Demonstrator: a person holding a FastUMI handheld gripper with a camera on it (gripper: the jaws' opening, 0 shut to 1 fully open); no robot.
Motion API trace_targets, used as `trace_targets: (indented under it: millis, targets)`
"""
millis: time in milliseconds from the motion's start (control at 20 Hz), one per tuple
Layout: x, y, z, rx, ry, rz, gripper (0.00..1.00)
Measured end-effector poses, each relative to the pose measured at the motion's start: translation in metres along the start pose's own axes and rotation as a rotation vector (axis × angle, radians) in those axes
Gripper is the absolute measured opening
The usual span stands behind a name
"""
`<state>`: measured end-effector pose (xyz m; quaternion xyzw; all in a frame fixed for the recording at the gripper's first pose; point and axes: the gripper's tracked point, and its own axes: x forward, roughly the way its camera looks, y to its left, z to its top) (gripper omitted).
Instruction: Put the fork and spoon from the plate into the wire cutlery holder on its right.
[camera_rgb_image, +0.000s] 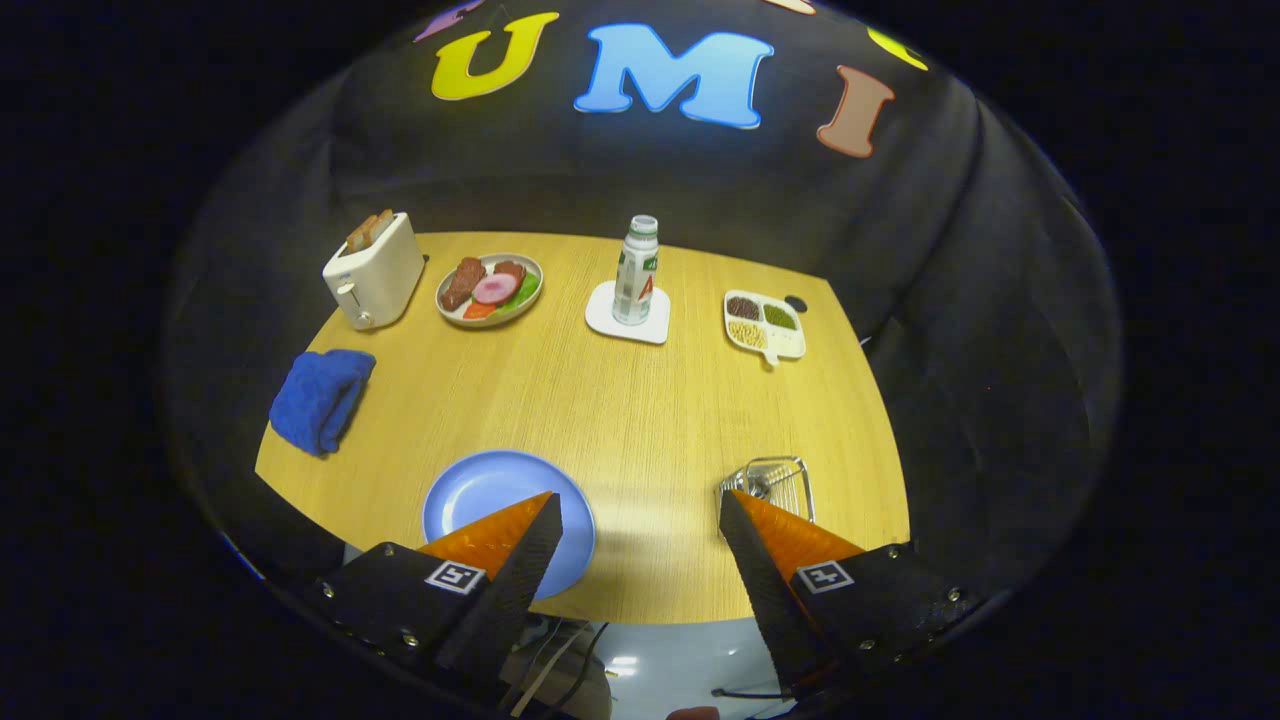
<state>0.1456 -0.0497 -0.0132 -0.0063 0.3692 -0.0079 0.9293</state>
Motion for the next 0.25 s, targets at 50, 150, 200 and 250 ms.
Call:
trace_targets:
  millis: [50, 150, 200, 250]
  targets:
    - [-0.005, 0.004, 0.011, 0.011, -0.068, -0.003, 0.97]
    - [-0.017, 0.007, 0.029, 0.010, -0.183, -0.025, 0.97]
    - [-0.023, 0.010, 0.038, 0.012, -0.239, -0.032, 0.97]
    - [-0.028, 0.012, 0.048, 0.017, -0.298, -0.035, 0.97]
